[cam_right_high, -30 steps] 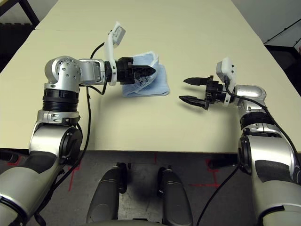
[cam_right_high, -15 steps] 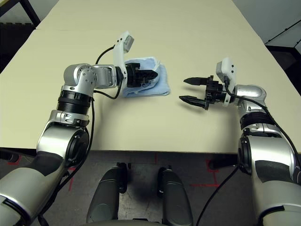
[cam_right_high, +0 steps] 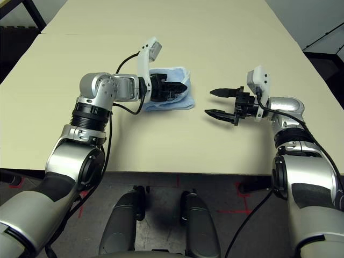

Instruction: Fold the towel and set it aside.

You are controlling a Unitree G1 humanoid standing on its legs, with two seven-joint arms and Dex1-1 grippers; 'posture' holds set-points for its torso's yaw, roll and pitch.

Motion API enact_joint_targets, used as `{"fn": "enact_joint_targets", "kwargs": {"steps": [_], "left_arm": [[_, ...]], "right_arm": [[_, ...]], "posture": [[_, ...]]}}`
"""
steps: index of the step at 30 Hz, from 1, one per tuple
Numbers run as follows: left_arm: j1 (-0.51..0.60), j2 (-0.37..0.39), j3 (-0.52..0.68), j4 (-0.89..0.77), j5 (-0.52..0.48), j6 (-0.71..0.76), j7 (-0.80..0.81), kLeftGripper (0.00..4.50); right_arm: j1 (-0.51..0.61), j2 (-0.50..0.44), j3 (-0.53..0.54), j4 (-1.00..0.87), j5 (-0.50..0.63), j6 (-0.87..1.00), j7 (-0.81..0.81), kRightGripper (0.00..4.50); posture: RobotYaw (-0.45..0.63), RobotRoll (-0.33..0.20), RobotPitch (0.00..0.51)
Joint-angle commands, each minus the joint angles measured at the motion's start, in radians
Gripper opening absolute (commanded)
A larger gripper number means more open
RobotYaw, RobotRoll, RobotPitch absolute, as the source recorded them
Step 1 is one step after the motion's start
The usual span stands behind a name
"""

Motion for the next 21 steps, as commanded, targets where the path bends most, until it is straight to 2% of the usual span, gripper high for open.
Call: {"fn": "enact_joint_targets", "kwargs": {"steps": [1, 4, 6, 8, 11, 12, 16, 21], "left_arm": [[-0.003, -0.027, -0.007, 0.002, 0.007, -0.003, -0.003, 1.78], [-0.003, -0.015, -0.014, -0.039, -0.004, 0.027, -0.024, 2.9], [-0.02, 0.03, -0.015, -0.081, -0.021, 0.056, -0.066, 3.7], [-0.035, 0.115, -0.038, -0.128, -0.03, 0.067, -0.153, 4.44], [-0.028, 0.245, -0.062, -0.192, -0.046, 0.078, -0.266, 4.48], [-0.007, 0.296, -0.083, -0.226, -0.038, 0.037, -0.32, 4.48], [0.141, 0.483, -0.172, -0.305, 0.077, -0.245, -0.488, 4.48], [0.301, 0.593, -0.206, -0.21, 0.264, -0.648, -0.504, 4.48]], "right_arm": [[0.016, -0.009, 0.005, -0.012, -0.013, -0.008, -0.003, 4.5], [0.012, -0.006, 0.006, -0.012, -0.015, -0.007, -0.005, 4.5], [0.009, -0.003, 0.006, -0.012, -0.016, -0.008, -0.007, 4.5], [0.006, -0.002, 0.005, -0.012, -0.017, -0.007, -0.007, 4.5], [0.0, -0.003, 0.003, -0.01, -0.016, -0.006, -0.008, 4.5], [-0.002, -0.003, 0.002, -0.009, -0.016, -0.005, -0.009, 4.5], [-0.01, 0.002, -0.002, -0.008, -0.012, -0.003, -0.013, 4.5], [-0.025, 0.018, -0.013, -0.008, 0.001, 0.015, -0.029, 4.5]], "posture": [[0.07, 0.0, 0.163], [0.07, 0.0, 0.162], [0.06, 0.0, 0.163], [0.07, 0.0, 0.162], [0.07, 0.0, 0.16], [0.07, 0.0, 0.16], [0.07, 0.0, 0.156], [0.07, 0.0, 0.153]]}}
